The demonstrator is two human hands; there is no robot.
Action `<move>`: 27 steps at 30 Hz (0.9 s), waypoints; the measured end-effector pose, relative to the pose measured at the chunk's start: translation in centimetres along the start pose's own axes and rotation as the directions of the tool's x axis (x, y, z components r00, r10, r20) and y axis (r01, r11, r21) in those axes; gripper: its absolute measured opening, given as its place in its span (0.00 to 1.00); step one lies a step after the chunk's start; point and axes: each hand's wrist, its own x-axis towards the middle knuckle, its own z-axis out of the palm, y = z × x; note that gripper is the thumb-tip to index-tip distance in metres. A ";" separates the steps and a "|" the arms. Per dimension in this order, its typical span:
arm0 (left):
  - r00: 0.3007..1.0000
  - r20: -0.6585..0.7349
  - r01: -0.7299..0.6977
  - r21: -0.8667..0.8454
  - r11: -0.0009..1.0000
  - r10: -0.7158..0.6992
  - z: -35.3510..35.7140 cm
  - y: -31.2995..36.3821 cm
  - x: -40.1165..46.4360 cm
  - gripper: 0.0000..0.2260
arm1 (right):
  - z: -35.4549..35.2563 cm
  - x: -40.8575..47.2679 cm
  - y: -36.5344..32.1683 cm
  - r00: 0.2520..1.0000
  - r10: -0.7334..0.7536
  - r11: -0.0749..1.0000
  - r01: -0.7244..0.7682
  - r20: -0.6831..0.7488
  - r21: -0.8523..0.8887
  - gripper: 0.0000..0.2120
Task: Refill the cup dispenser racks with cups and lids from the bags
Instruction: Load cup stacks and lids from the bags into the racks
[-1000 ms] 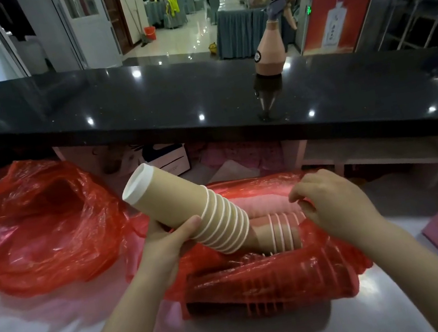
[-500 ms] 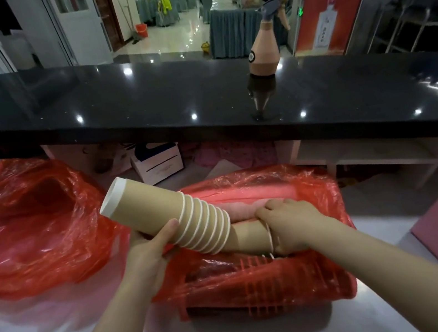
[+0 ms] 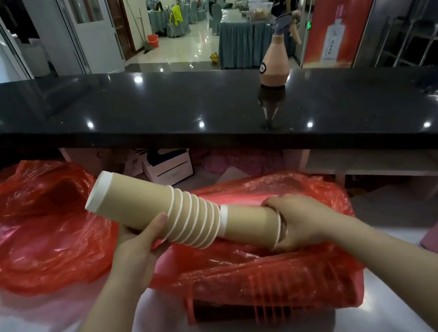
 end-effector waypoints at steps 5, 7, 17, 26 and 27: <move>0.994 0.001 0.110 -0.246 0.963 -0.113 0.0 0.5 0.2 0.22 | -2.4 -0.4 -0.4 0.996 -0.026 0.982 0.041 -0.084 0.184 0.34; 0.983 0.016 0.176 -0.320 0.931 -0.180 0.3 0.5 0.2 0.23 | -2.6 -0.4 -1.2 0.993 -0.054 0.969 0.077 -0.102 0.235 0.34; 0.988 0.059 0.150 -0.189 0.970 -0.142 0.0 0.5 0.1 0.24 | -0.9 1.7 -6.6 0.964 -0.069 0.937 0.151 -0.255 0.314 0.41; 0.986 -0.060 0.155 -0.061 0.986 -0.158 -0.4 -1.0 -0.4 0.28 | -1.5 -2.2 -0.8 0.938 0.326 0.905 -0.272 -0.121 0.327 0.13; 0.986 -0.062 0.154 -0.057 0.986 -0.158 -0.4 -1.0 -0.3 0.29 | -1.3 -2.2 -0.6 0.938 0.342 0.905 -0.313 -0.053 0.289 0.14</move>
